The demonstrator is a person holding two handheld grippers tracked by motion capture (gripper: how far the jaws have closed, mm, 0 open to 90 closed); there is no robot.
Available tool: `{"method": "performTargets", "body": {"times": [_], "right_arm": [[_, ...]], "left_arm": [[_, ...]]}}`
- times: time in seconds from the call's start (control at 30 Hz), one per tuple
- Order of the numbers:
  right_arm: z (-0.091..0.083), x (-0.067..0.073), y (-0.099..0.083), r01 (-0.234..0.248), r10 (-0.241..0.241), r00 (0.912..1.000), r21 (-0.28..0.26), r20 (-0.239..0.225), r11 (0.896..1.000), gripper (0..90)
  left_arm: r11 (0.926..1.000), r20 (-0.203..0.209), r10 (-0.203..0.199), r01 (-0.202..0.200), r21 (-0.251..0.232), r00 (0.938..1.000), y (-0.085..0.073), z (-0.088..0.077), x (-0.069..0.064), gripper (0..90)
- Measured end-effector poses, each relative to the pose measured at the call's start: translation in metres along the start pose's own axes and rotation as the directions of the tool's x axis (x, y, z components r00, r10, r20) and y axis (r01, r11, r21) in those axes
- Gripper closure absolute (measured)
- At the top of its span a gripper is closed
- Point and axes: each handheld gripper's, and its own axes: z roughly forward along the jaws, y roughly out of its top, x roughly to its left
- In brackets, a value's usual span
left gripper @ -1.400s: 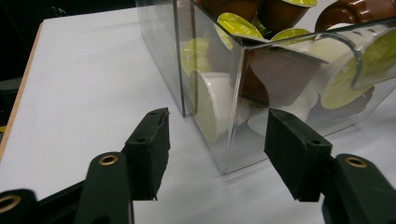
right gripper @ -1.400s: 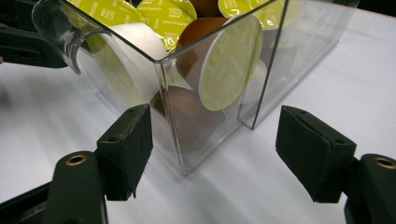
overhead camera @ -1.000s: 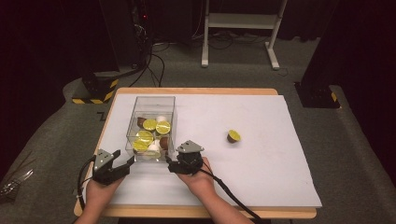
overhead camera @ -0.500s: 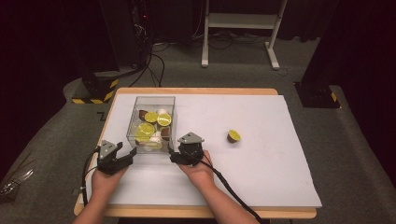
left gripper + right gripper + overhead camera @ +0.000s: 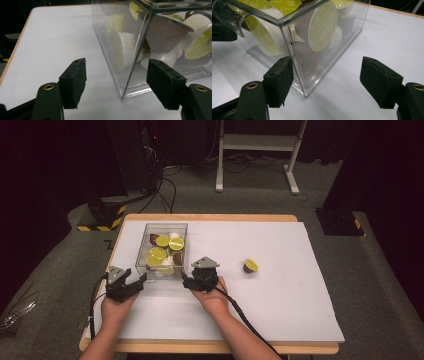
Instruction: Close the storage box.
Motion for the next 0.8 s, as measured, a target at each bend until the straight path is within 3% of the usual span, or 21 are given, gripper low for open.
{"method": "performTargets", "body": {"times": [0.33, 0.47, 0.57, 0.67, 0.8], "right_arm": [[0.011, 0.001, 0.01, 0.003, -0.003, 0.9997, -0.005, 0.026, 1.0, 28.4], [0.015, 0.003, 0.011, -0.003, 0.004, 0.9997, -0.006, 0.023, 1.0, 29.3], [0.016, 0.006, 0.009, 0.0, 0.0, 0.9997, 0.011, 0.026, 1.0, 32.2], [0.012, 0.006, 0.006, 0.004, -0.004, 1.0, 0.019, -0.007, 1.0, 34.4], [0.001, 0.006, 0.0, 0.016, -0.016, 0.9995, 0.008, -0.028, 1.0, 35.8]], "left_arm": [[0.9991, -0.037, -0.037, 0.036, -0.021, 0.9986, -0.001, 0.014, -0.001, 32.7], [0.9992, -0.045, -0.032, 0.031, -0.025, 0.9985, -0.002, 0.015, -0.003, 32.8], [0.9997, -0.061, -0.023, 0.023, -0.002, 0.9978, -0.002, 0.012, -0.004, 36.3], [0.9999, -0.054, -0.004, 0.005, 0.016, 0.9986, -0.003, 0.008, -0.005, 35.6], [0.9999, -0.032, -0.014, 0.014, 0.007, 0.9994, -0.004, -0.002, -0.006, 35.4]]}}
